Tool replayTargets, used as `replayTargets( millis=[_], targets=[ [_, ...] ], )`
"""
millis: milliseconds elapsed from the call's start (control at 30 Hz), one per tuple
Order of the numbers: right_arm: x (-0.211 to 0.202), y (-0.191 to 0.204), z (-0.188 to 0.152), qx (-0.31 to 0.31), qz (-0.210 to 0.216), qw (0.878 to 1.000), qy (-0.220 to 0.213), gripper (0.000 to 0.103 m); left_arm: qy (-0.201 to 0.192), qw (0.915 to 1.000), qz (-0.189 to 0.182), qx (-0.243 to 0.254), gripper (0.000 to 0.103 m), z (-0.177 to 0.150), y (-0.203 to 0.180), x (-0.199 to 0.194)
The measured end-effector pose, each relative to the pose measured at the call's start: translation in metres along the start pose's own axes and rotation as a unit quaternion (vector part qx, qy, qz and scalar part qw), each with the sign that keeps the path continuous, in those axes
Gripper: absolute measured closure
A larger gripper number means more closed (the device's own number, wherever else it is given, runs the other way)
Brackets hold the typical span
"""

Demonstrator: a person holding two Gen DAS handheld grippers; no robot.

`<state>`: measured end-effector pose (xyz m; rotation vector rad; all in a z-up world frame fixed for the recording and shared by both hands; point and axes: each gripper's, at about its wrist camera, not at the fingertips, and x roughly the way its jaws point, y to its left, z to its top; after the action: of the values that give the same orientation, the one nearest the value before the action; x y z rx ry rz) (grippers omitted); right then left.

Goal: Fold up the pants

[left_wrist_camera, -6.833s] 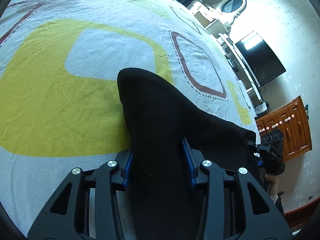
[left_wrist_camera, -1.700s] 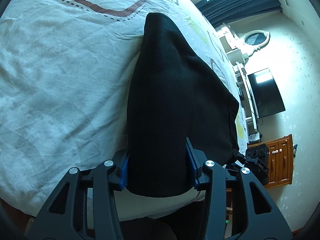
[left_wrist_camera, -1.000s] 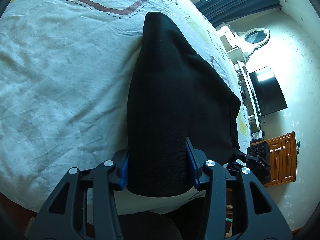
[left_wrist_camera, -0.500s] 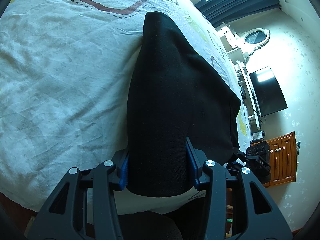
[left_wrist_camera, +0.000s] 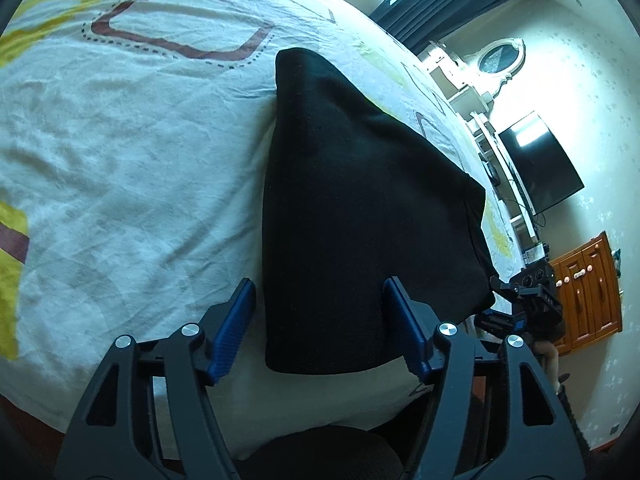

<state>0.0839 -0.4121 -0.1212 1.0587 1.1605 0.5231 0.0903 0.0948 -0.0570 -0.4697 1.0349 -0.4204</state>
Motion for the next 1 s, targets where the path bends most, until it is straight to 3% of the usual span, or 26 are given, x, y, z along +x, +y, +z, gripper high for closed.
replayTargets(
  millis=[133, 300, 533, 767, 900, 1000],
  targets=[
    [-0.004, 0.01, 0.0, -0.021, -0.019, 1.0, -0.005, 0.045, -0.008, 1.0, 0.002, 0.005, 0.029, 0.005, 0.007, -0.007],
    [-0.011, 0.023, 0.011, -0.057, -0.054, 0.997, -0.025, 0.035, -0.018, 0.9959, -0.06, -0.065, 0.029, 0.019, 0.031, -0.012],
    [0.001, 0.031, 0.064, -0.061, -0.036, 0.996, -0.057, 0.031, 0.0, 0.9929, -0.095, -0.071, 0.029, 0.068, 0.034, 0.019],
    [0.034, 0.023, 0.108, -0.052, -0.024, 0.998, -0.028, 0.03, 0.031, 0.9956, -0.085, -0.022, 0.028, 0.102, 0.016, 0.058],
    [0.047, 0.024, 0.115, -0.055, -0.003, 0.999, -0.003, 0.018, 0.045, 0.9947, -0.086, -0.036, 0.028, 0.109, 0.021, 0.077],
    [0.05, 0.026, 0.115, -0.057, -0.005, 0.998, 0.004, 0.016, 0.04, 0.9927, -0.101, -0.051, 0.027, 0.111, 0.026, 0.08]
  ],
)
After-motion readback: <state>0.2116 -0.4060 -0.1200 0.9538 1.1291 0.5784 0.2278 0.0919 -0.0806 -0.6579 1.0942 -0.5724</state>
